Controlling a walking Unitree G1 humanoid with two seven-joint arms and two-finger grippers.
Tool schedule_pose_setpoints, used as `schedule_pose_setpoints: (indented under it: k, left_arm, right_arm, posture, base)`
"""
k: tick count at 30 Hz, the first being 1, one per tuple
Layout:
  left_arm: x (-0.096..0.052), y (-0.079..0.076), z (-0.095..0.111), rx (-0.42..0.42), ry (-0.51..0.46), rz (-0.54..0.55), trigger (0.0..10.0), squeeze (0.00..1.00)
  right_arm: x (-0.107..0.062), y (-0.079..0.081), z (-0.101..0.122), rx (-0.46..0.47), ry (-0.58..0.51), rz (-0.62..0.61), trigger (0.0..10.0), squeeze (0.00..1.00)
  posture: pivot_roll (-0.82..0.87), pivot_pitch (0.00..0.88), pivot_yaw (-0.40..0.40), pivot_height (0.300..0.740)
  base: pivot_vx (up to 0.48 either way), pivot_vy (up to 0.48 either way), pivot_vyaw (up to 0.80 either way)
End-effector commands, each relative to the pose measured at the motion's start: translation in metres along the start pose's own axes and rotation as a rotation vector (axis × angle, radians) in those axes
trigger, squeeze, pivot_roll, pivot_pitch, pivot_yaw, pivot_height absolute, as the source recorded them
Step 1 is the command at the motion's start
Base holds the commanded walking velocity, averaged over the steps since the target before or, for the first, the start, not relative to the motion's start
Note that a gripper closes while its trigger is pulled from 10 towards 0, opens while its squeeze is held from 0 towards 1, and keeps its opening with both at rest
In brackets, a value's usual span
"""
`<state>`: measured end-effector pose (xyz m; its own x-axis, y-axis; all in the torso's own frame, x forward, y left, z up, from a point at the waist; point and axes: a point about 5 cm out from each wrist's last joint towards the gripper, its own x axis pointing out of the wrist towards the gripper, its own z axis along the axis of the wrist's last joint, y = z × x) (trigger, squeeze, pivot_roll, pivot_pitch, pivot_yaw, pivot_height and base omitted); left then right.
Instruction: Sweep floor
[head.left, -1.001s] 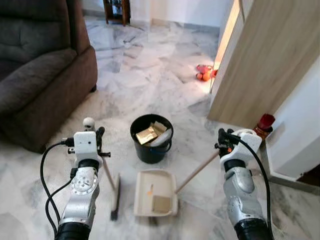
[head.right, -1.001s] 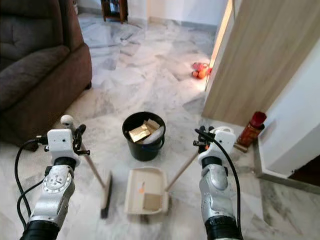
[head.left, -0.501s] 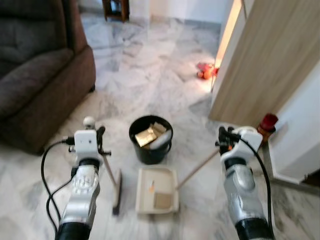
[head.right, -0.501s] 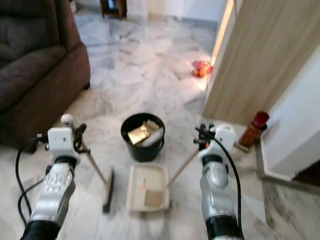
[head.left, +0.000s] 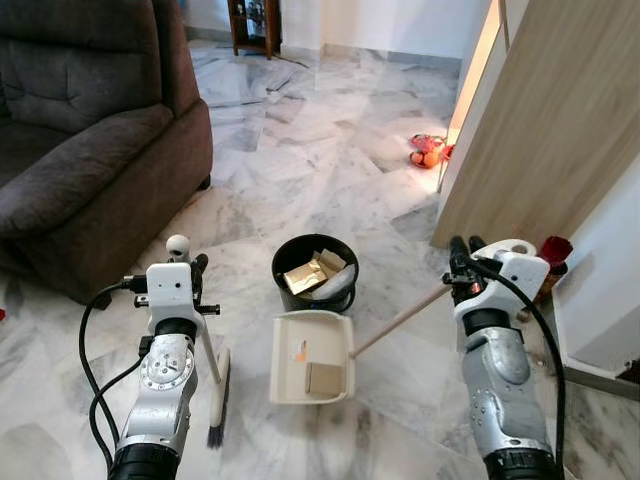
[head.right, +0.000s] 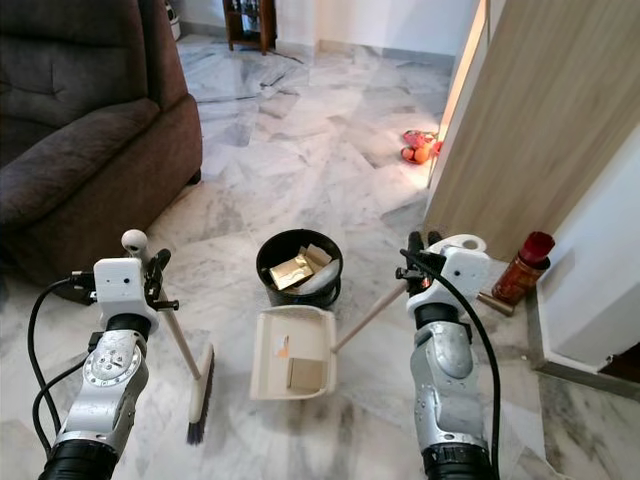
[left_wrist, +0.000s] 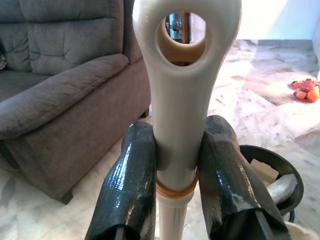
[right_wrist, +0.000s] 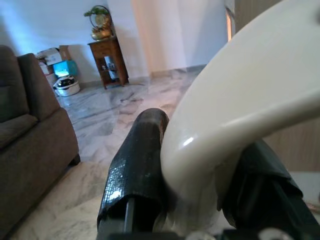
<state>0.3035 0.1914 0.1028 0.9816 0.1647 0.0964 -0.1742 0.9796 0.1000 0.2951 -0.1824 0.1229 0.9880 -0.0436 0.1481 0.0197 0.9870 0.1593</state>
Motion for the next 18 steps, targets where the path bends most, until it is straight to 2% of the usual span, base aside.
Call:
schedule_pose_setpoints:
  k: [1, 6, 10, 18]
  left_arm:
    - [0.003, 0.000, 0.008, 0.012, -0.044, -0.006, 10.0, 0.00]
    - [0.002, 0.000, 0.007, 0.012, -0.042, -0.006, 10.0, 0.00]
    - [0.003, 0.000, 0.008, 0.012, -0.043, -0.006, 10.0, 0.00]
    - [0.004, 0.000, 0.008, 0.014, -0.044, -0.011, 10.0, 0.00]
  right_arm:
    - [0.000, 0.004, 0.016, -0.001, -0.056, 0.037, 10.0, 0.00]
    - [-0.013, -0.002, 0.030, -0.019, -0.067, 0.030, 10.0, 0.00]
    - [-0.016, -0.003, 0.041, -0.008, -0.088, 0.017, 10.0, 0.00]
    - [-0.009, 0.019, 0.085, 0.051, -0.211, 0.049, 10.0, 0.00]
  posture:
    - [-0.07, 0.067, -0.007, 0.740]
    - [-0.08, 0.068, -0.007, 0.740]
    - [-0.08, 0.076, -0.006, 0.740]
    - [-0.08, 0.077, -0.002, 0.740]
  base:
    - [0.000, 0.000, 0.00]
    - [0.000, 0.000, 0.00]
    - [0.000, 0.000, 0.00]
    - [0.000, 0.000, 0.00]
